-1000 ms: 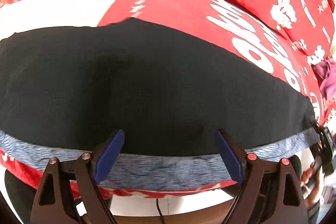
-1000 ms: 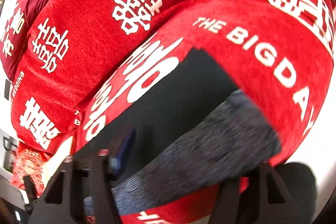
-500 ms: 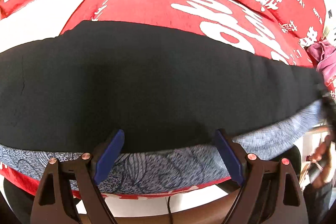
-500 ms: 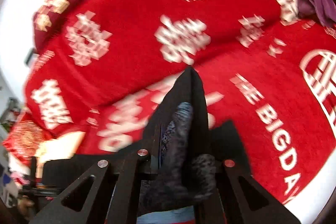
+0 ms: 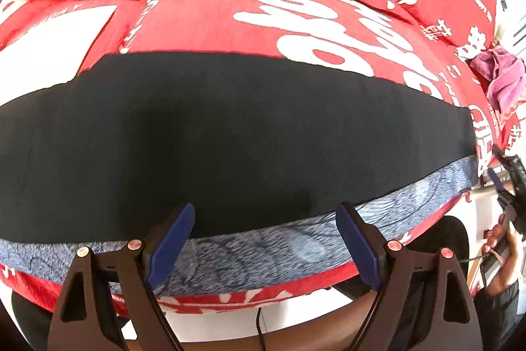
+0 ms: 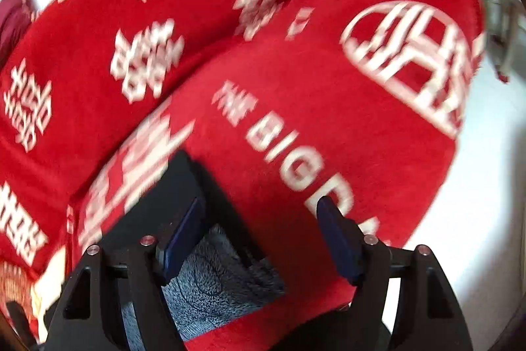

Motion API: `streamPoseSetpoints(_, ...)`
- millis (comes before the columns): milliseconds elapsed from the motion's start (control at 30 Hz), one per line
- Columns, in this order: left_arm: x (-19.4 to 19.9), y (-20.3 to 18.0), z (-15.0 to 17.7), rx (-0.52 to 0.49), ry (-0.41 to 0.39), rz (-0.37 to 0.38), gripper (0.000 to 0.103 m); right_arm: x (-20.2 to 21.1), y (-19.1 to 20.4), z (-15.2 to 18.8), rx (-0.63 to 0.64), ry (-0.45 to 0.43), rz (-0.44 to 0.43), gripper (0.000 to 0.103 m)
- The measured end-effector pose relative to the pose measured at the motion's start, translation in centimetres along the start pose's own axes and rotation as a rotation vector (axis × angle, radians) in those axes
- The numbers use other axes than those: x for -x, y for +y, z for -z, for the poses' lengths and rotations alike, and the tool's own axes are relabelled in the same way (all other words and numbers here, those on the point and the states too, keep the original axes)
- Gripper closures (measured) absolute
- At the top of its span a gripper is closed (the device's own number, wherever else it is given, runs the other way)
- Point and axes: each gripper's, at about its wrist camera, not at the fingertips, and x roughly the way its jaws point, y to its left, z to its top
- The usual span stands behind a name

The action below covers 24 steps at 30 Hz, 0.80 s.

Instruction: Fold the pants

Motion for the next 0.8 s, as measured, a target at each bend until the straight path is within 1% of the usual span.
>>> streamPoseSetpoints(33,-0.1,-0.4,-0.2,-0.006,-0.002,0.003,0.015,1.2,0.5,0.0,0.030,-0.039,-0.025,0.027)
streamPoseSetpoints(67,-0.2,-0.8,-0.4,-0.013,-0.003,0.005,0.015,1.7,1.4,0.4,0.072,-0.052,-0.062,0.027)
streamPoseSetpoints(100,-0.4,-1.3,-0.7,-0.023,-0.002,0.007,0.015,1.8,3.4,1.5,0.155,-0.032,-0.127,0.026)
streamPoseSetpoints(167,-1.0,-2.1,-1.0,-0.039,0.004,0.006,0.015,0.6,6.3,4.6,0.266,0.052,-0.214,0.026)
streamPoseSetpoints(200,-1.5,-2.4,-1.1,-0.048,0.008,-0.001,0.015,-0.2,7.6,6.5,0.312,0.109,-0.264,0.026)
streamPoseSetpoints(233,-1.9,-2.5,-1.1,-0.052,0.013,-0.012,0.015,-1.1,8.9,8.3,0.346,0.168,-0.319,0.026)
streamPoseSetpoints(267,-2.1,-2.3,-1.0,-0.056,0.012,-0.020,0.015,-2.0,9.9,9.8,0.374,0.217,-0.347,0.026)
streamPoseSetpoints(333,-1.9,-1.7,-0.5,-0.076,-0.010,-0.025,0.015,-3.8,10.6,11.3,0.409,0.266,-0.308,0.025)
streamPoseSetpoints(400,-1.5,-0.3,0.1,-0.069,-0.011,-0.051,0.015,-5.8,9.8,12.0,0.379,0.322,-0.249,0.026)
streamPoseSetpoints(467,-0.9,1.5,0.6,-0.036,-0.012,-0.095,0.015,-5.9,7.8,11.7,0.308,0.315,-0.303,0.026)
streamPoseSetpoints(500,-0.3,2.8,0.9,-0.001,-0.012,-0.110,0.015,-5.6,7.3,11.2,0.288,0.316,-0.230,0.026)
streamPoseSetpoints(533,0.2,3.8,1.1,0.034,-0.019,-0.112,0.015,-5.2,7.4,10.9,0.306,0.307,-0.153,0.025)
streamPoseSetpoints(567,0.6,4.6,1.1,0.060,-0.031,-0.111,0.015,-4.9,7.8,10.7,0.330,0.291,-0.113,0.025)
streamPoseSetpoints(600,1.4,5.4,0.8,0.083,-0.055,-0.113,0.015,-4.0,8.6,10.6,0.366,0.260,-0.108,0.025)
streamPoseSetpoints(667,2.5,6.5,-0.1,0.109,-0.104,-0.129,0.015,-3.0,10.6,10.6,0.430,0.217,-0.141,0.022)
streamPoseSetpoints(700,3.0,7.2,-0.8,0.135,-0.127,-0.133,0.015,-2.6,12.7,10.6,0.488,0.199,-0.150,0.022)
streamPoseSetpoints(800,2.9,9.2,-2.7,0.188,-0.142,-0.086,0.015,-3.3,17.8,11.2,0.616,0.204,-0.179,0.021)
